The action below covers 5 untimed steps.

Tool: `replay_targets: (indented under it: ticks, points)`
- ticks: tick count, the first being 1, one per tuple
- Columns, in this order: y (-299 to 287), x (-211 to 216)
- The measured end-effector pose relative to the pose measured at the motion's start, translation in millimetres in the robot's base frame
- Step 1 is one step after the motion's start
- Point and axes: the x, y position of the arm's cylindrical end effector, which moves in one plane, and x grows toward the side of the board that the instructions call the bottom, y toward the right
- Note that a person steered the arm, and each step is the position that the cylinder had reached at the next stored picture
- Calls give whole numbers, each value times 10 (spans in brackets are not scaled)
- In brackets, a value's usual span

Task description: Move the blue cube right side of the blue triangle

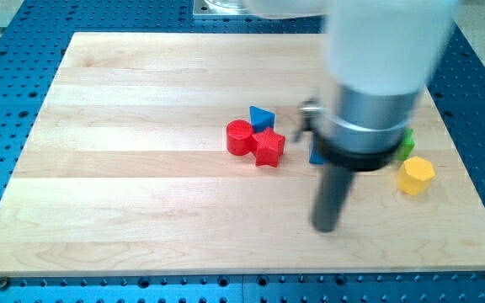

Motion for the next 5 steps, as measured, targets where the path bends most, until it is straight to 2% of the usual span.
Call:
replay_targets:
  ticks: [1,2,3,5]
  points:
    - [232,-233]
    - [228,-288]
    - [134,-648]
    - [77,-760]
